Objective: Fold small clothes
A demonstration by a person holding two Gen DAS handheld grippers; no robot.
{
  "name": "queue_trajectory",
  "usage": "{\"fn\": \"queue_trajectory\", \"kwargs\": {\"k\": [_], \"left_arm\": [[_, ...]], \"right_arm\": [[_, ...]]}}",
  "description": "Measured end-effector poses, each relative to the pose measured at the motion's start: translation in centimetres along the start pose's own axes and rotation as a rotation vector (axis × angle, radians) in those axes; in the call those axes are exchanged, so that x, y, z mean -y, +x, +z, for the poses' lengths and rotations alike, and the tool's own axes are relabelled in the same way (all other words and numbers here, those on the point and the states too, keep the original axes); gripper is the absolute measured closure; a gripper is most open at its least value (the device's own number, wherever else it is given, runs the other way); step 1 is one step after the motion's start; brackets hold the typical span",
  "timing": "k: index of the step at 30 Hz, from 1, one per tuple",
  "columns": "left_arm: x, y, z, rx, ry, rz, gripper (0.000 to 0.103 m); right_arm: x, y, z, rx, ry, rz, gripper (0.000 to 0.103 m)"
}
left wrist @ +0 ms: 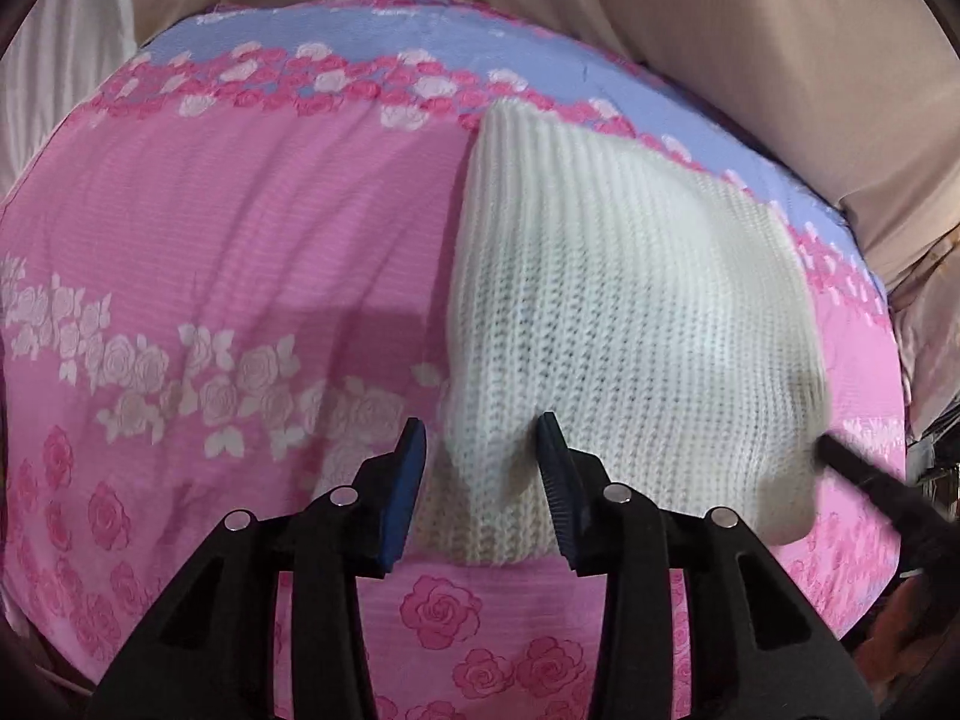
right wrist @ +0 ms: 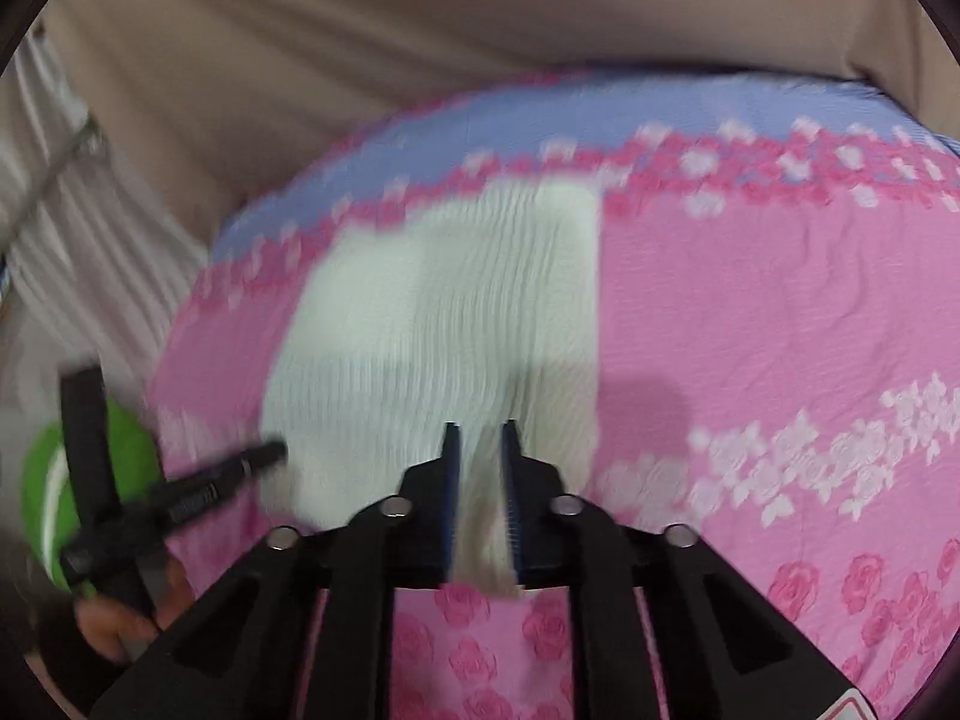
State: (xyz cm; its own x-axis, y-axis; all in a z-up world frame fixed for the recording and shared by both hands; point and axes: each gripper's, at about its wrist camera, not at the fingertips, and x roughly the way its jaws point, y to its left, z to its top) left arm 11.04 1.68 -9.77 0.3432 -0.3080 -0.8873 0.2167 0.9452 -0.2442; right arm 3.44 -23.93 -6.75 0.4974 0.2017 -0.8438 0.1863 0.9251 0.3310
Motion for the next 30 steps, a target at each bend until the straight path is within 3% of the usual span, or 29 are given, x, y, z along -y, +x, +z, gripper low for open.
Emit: {"fn": "queue_trajectory", "kwargs": {"k": [2, 5, 8, 13, 15, 20, 27, 30], "left_arm": [[0.4, -0.4, -0.3, -0.006, -0.002, 0.014, 0.066], [1.8, -2.5, -0.4, 0.031, 0.044, 0.053, 0.067], [3.3, -4.7, -0.9, 0.075, 0.078, 0.094, 0.065], [5.6, -7.3, -2.5, 0.152, 0.102, 0.112, 0.044], [6.7, -8.1, -3.5, 0.182, 0.125, 0.139, 0.037], [8.9, -8.7, -5.2, 0.205, 0.182, 0.162, 0.036], [9.3, -8.9, -6.4, 0.234, 0.183, 0.209, 0.036], [9.1, -9.1, -6.6, 0.246, 0.181, 0.222, 0.031]], "right_arm": [[0.7, 3.8, -1.5, -0.092, -0.026, -0.110, 0.103], [1.3, 2.0, -1.2, -0.055, 0.064, -0.090, 0.103], [-0.1, -2.1, -0.7, 0.007, 0.053, -0.099, 0.097], [-1.0, -6.1, -2.6, 0.069, 0.052, -0.138, 0.091], [-1.1, -6.3, -3.8, 0.072, 0.064, -0.152, 0.090], [-1.8, -6.2, -6.3, 0.055, 0.041, -0.187, 0.083], [-2.4, -7.2, -7.2, 0.083, 0.017, -0.219, 0.075], [-2.4, -7.4, -7.5, 0.090, 0.018, -0.238, 0.074]]}}
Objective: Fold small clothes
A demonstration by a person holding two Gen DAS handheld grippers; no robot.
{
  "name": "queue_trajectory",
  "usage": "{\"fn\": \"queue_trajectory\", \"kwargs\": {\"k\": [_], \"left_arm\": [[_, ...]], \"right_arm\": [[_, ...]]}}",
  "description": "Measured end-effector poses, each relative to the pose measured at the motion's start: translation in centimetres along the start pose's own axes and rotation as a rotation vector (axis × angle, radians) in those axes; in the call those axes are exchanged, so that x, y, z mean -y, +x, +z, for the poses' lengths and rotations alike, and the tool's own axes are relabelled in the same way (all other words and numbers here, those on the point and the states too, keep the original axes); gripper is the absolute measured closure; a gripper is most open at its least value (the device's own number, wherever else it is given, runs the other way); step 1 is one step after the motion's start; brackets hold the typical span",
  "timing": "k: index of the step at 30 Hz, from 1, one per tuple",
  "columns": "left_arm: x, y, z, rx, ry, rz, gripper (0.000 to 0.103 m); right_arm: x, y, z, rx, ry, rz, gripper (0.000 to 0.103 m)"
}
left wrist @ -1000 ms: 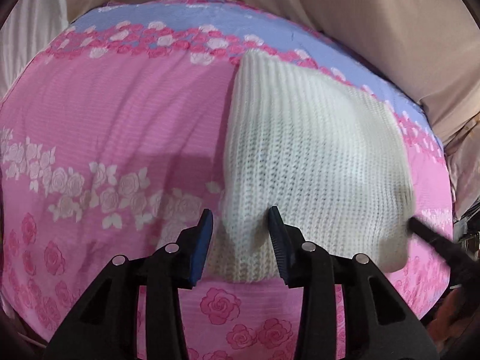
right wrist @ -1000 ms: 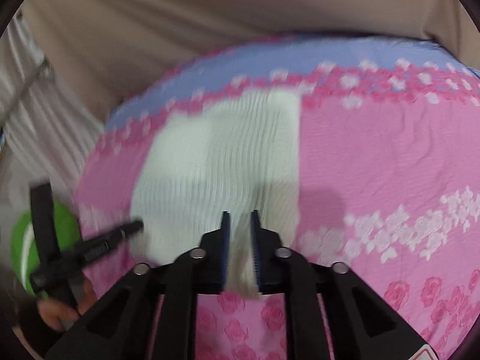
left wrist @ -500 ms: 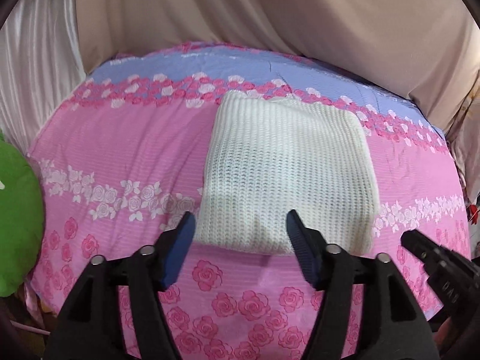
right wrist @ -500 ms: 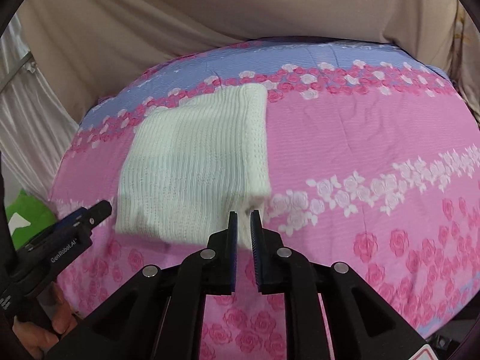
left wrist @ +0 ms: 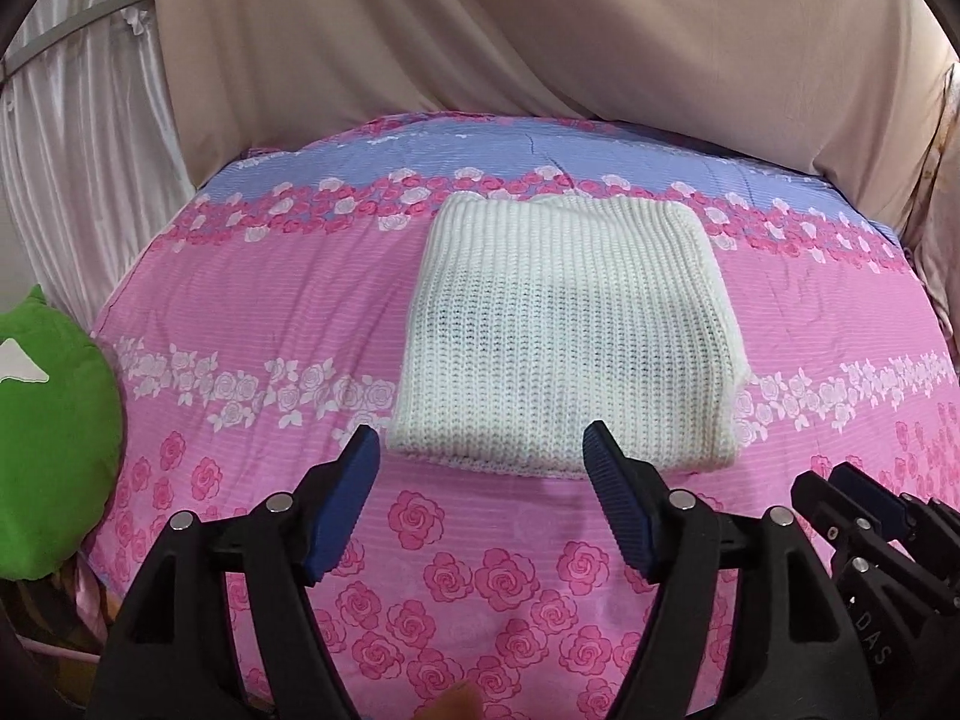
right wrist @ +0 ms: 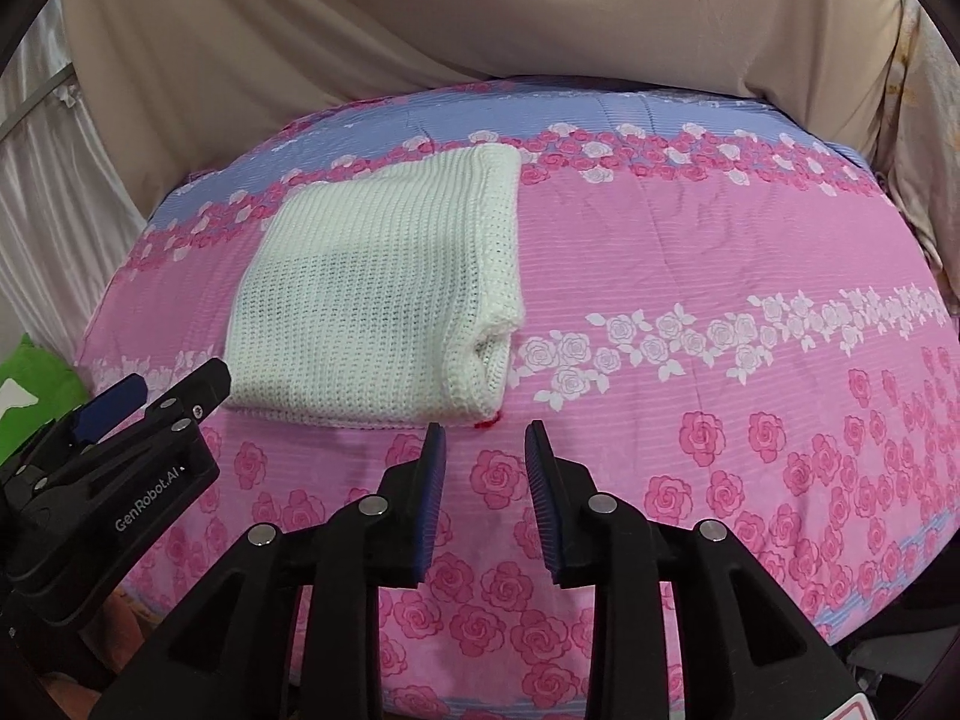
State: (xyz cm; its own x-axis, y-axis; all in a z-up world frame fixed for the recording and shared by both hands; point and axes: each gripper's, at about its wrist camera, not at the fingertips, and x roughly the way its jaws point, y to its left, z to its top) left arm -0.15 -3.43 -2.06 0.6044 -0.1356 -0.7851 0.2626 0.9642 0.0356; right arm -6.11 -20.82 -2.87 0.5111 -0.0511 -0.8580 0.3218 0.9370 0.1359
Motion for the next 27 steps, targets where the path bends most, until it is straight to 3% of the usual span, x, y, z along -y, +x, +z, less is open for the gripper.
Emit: {"fn": "queue_trajectory", "kwargs": {"k": [7, 9, 11, 14, 16, 21, 27], "left_arm": [[-0.6, 0.4, -0.4, -0.028, -0.017, -0.024, 0.025], [-1.6, 0.8, -0.2, -0.055, -0.066, -0.065, 0.024], [-3.3, 1.8, 0.1, -0.087, -0.139, -0.115, 0.022], [-4.9, 3.6, 0.3, -0.135, -0.185, -0.093, 0.022], [-5.4, 3.7, 0.4, -0.135, -0.182, -0.075, 0.024], [-4.4, 2.3, 0.3, -0.088, -0.125, -0.048, 0.023], [-2.4, 1.8, -0.4, -0.072, -0.059, -0.021, 0.023]], "right_arm": [[0.3, 0.3, -0.3, -0.011, 0.010, 0.002, 0.074], [0.8, 0.9, -0.3, -0.021, 0.025, 0.017, 0.070], [1.4, 1.8, -0.2, -0.036, 0.028, 0.040, 0.059], [2.0, 4.0, 0.5, -0.097, 0.060, 0.086, 0.059], [1.5, 4.1, 1.3, -0.094, 0.062, 0.082, 0.059], [-1.0, 1.6, 2.0, 0.019, -0.007, 0.013, 0.059], [-1.5, 1.4, -0.1, -0.009, 0.001, -0.037, 0.059]]}}
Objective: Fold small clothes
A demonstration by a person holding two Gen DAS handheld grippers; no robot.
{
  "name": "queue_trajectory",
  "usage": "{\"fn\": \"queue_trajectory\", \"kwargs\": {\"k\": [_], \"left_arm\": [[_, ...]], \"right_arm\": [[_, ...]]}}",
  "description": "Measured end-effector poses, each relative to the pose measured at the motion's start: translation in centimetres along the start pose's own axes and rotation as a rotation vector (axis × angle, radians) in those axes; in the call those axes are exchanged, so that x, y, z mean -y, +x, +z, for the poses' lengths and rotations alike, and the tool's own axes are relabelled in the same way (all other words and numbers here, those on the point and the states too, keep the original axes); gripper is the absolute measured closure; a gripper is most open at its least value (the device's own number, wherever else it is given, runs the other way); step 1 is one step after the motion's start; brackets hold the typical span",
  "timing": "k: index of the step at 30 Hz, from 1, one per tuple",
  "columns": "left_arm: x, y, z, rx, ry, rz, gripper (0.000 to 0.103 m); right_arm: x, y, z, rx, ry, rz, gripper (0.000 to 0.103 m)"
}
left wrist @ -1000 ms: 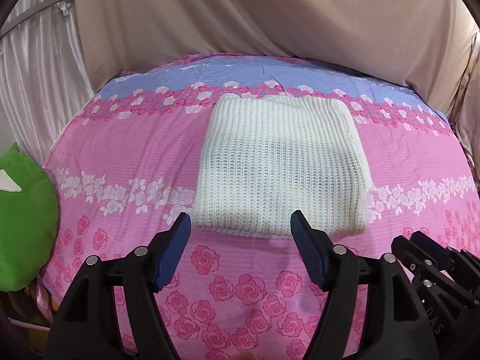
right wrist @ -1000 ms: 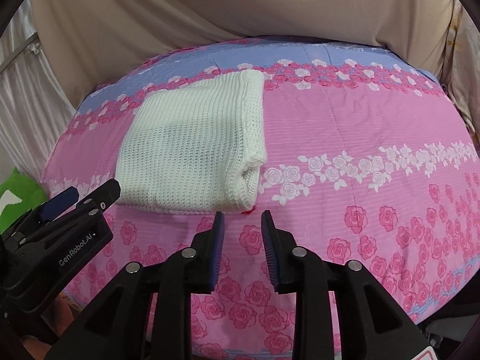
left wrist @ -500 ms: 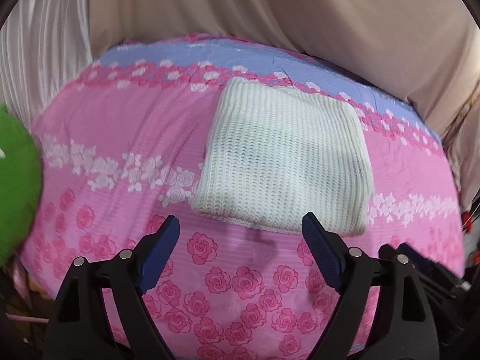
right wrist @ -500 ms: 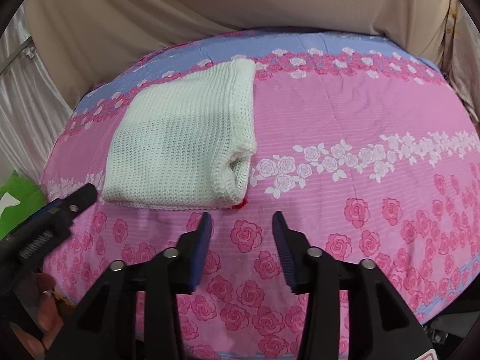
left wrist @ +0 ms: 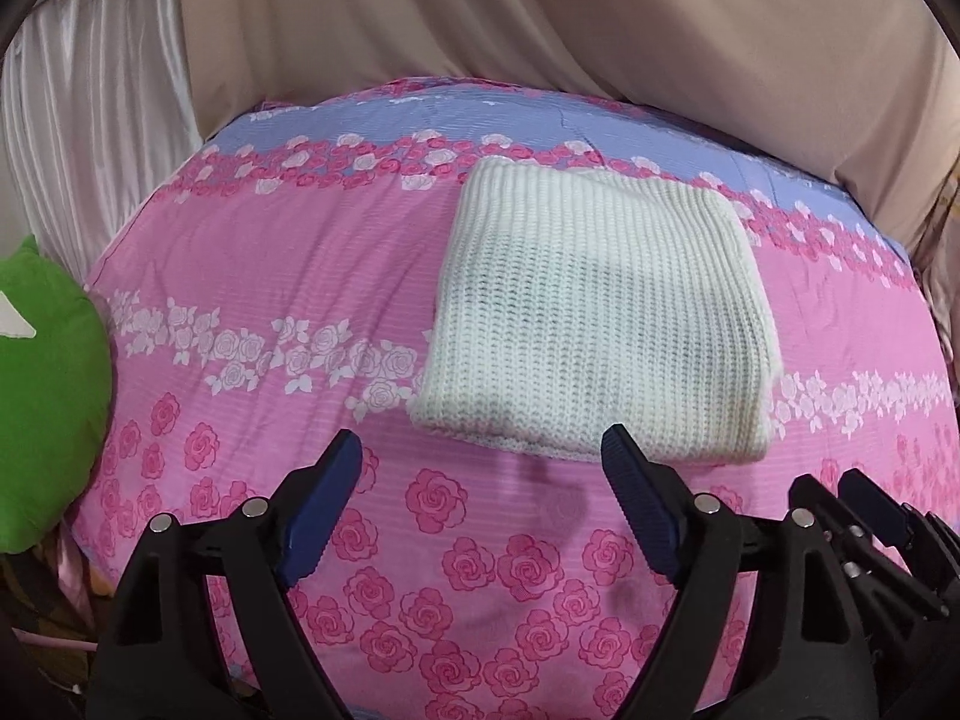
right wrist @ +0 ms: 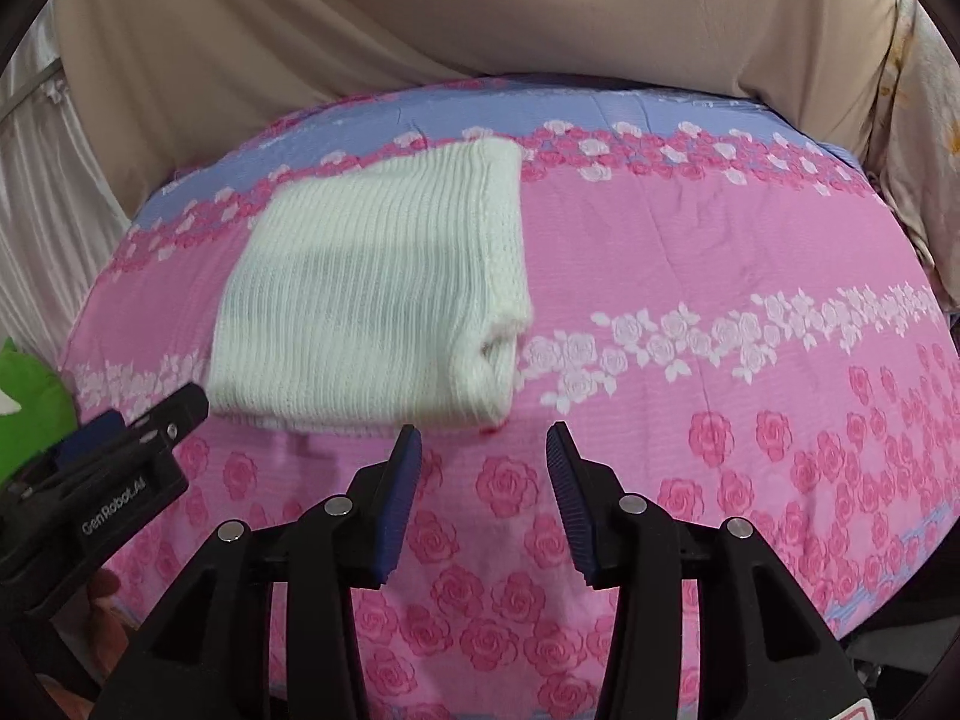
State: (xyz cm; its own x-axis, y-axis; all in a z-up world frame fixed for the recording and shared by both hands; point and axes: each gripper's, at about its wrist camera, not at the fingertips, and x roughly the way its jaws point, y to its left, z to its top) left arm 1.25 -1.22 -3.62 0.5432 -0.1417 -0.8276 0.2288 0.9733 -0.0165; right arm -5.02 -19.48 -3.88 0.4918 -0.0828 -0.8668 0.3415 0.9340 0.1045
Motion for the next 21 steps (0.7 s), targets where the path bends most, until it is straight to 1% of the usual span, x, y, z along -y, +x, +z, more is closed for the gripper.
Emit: {"fn": "queue_trajectory", "kwargs": {"k": [8, 11, 21], "left_arm": [[2.6, -0.3, -1.1, 0.003, 0.078, 0.006, 0.023], [3.6, -0.6, -1.6, 0.021, 0.112, 0.021, 0.023], [4.6, -1.5, -1.9, 0.047, 0.131, 0.038, 0.024]], "right_arm": [[0.1, -0.5, -0.8, 0.014, -0.020, -0.026, 0.059], [0.4, -0.7, -1.0, 0.008, -0.020, -0.024, 0.059], [1.2, -1.6, -1.4, 0.028, -0.004, -0.044, 0.059]]}}
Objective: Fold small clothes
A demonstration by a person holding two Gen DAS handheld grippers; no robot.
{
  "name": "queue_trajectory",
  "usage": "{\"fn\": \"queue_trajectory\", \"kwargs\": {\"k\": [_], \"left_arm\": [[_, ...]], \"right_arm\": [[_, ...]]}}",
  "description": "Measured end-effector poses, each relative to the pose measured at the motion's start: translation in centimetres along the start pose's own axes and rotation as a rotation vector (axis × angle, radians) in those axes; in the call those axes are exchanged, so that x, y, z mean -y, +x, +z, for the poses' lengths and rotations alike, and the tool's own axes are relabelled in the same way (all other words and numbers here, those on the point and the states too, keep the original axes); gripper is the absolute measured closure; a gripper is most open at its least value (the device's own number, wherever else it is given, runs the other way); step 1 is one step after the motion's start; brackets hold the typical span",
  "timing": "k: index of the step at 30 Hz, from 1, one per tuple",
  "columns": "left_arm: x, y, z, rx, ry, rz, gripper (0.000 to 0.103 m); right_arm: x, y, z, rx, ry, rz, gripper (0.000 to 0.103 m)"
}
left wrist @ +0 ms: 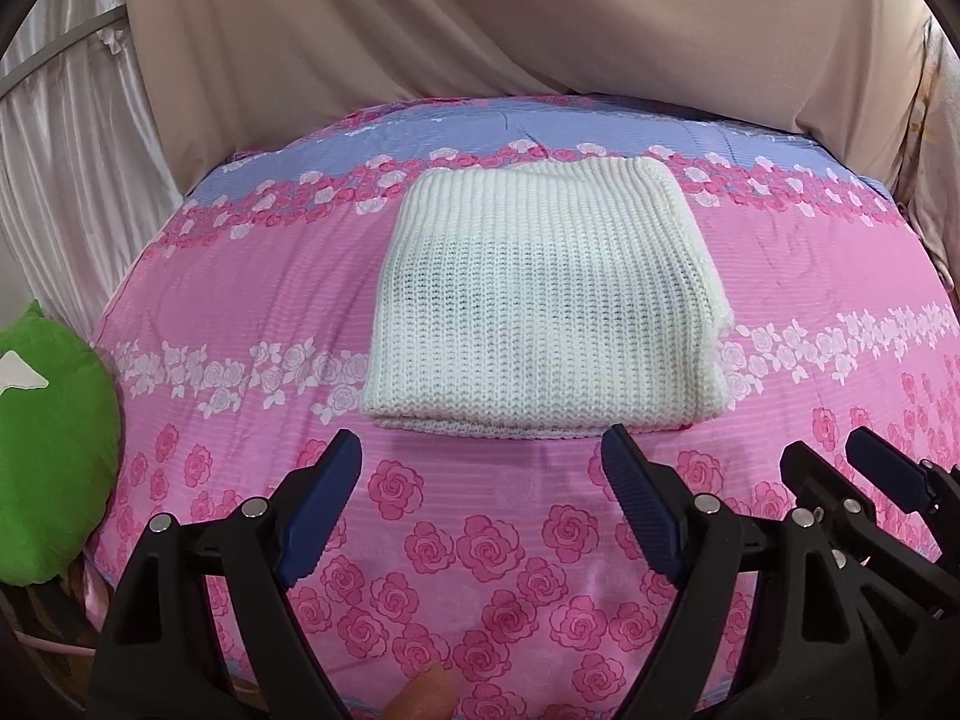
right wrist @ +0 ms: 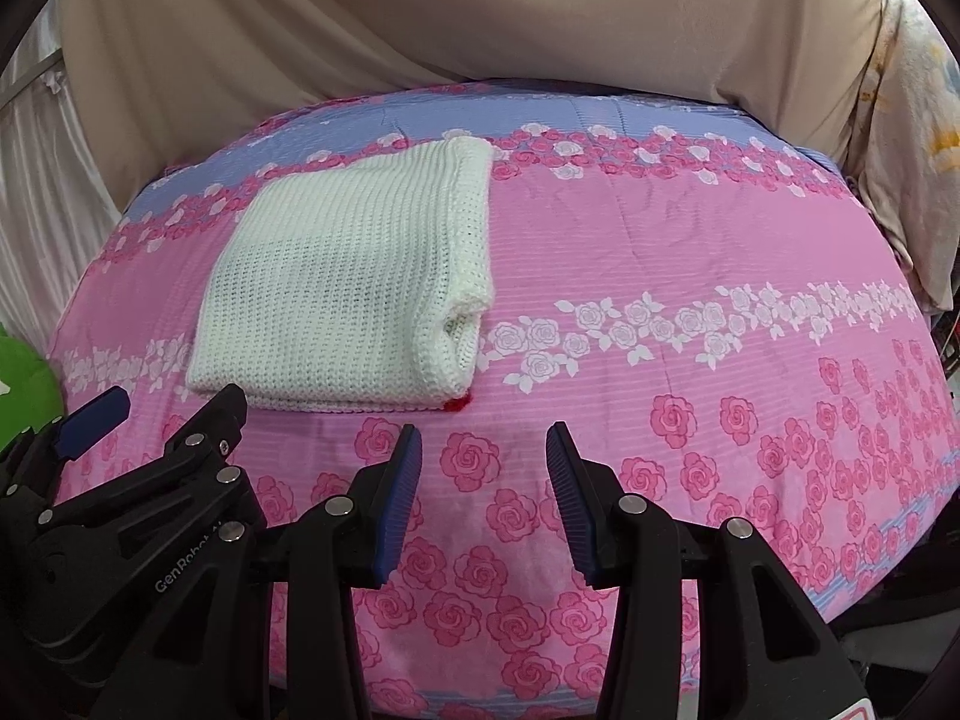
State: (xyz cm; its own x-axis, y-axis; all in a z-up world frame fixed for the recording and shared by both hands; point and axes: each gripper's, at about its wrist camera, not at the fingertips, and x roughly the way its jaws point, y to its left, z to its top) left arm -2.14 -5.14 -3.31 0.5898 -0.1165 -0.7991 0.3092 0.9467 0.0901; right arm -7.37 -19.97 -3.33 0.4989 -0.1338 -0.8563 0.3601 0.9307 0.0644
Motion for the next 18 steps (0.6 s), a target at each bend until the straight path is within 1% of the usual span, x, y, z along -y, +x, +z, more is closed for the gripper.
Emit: {"fn": "queue_trajectory", "kwargs": {"k": [18], "left_arm": [[-0.44, -0.54, -0.43, 0.000, -0.018, 0.027, 0.025]], "right_arm": [[-0.81, -0.41, -0.24, 0.001, -0.017, 0.001, 0.059]]}}
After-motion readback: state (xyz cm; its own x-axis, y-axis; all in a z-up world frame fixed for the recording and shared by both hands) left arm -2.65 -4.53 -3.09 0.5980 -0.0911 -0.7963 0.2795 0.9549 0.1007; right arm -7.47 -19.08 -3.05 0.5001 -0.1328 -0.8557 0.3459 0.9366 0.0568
